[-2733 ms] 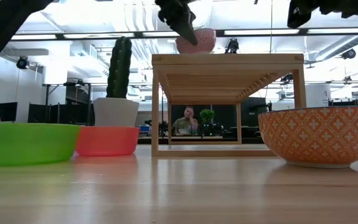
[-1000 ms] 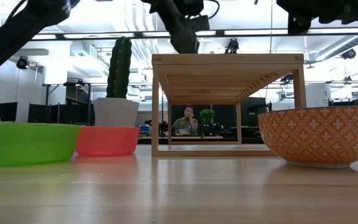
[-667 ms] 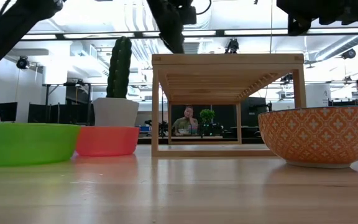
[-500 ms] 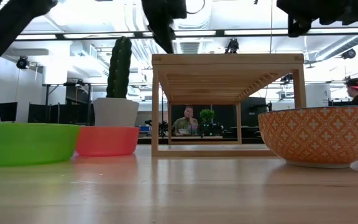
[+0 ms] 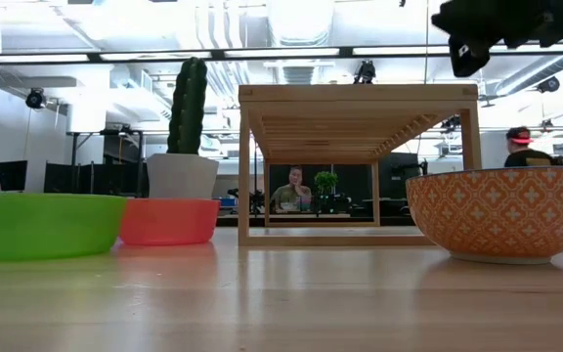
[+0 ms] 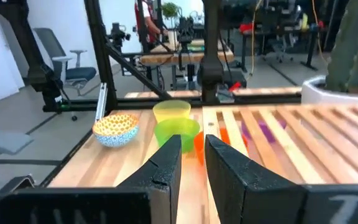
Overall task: Place and stack bowls onto a shelf
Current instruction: Put the blue patterned bowl on the shelf
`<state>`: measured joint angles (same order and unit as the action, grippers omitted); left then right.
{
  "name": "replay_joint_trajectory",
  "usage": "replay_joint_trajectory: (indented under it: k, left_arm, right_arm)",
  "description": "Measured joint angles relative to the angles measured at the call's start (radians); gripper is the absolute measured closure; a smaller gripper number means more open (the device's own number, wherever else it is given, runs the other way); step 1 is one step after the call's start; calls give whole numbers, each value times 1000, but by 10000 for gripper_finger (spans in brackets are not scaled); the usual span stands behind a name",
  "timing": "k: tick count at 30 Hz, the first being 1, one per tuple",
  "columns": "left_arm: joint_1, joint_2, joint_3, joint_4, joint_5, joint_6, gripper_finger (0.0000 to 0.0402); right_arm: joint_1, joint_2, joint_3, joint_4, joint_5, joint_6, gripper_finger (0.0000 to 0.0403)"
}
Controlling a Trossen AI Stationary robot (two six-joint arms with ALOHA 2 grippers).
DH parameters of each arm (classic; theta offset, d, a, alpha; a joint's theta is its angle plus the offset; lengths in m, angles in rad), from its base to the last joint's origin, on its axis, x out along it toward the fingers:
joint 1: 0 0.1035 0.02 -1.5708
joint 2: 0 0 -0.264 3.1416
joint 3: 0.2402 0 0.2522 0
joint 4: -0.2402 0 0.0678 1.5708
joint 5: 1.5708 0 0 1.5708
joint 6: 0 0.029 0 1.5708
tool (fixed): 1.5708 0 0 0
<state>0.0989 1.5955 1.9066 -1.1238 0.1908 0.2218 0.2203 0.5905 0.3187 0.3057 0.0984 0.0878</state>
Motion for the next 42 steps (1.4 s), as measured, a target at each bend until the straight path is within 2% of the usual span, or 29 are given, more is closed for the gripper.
replay_joint_trajectory:
  k: [2,5,9,14,16,20,26,29,32,34,37,42]
  left_arm:
    - [-65,-85,-167,134,-40,-22,233]
    - [-154,-207,-421,331,-170,-63,233]
    - [-242,-353,-723,591,-299,-92,233]
    - [-260,-492,-980,825,-362,-42,233]
    - [-250,-539,-1052,890,-416,-17,233]
    - [-239,-622,-1156,957,-518,-8,233]
    - [-251,-721,-1219,1041,-519,-155,233]
    - [-279,-740,-1251,1131,-474,-237,233]
    - [-339,-732,-1318,1309,-377,-250,233]
    - [-388,-722,-1361,1425,-367,-244,233]
    - [-440,-713,-1381,1502,-425,-217,233]
    - [-457,-715,-1365,1464,-610,-152,233]
  right_arm:
    - [0,27,0,15,35,42,339]
    - [0,79,0,61,136,108,339]
    - [0,151,6,153,276,114,339]
    - [-35,214,94,172,464,46,339]
    - [-67,237,141,162,487,8,339]
    - [-136,292,263,80,473,-20,339]
    - [-188,383,486,-135,479,18,339]
    - [-206,427,595,-223,503,61,339]
    - [-227,475,705,-360,507,109,339]
    - [-244,512,780,-487,505,161,342]
    - [-279,571,905,-711,499,247,354]
    - [-359,674,1102,-1046,425,372,387]
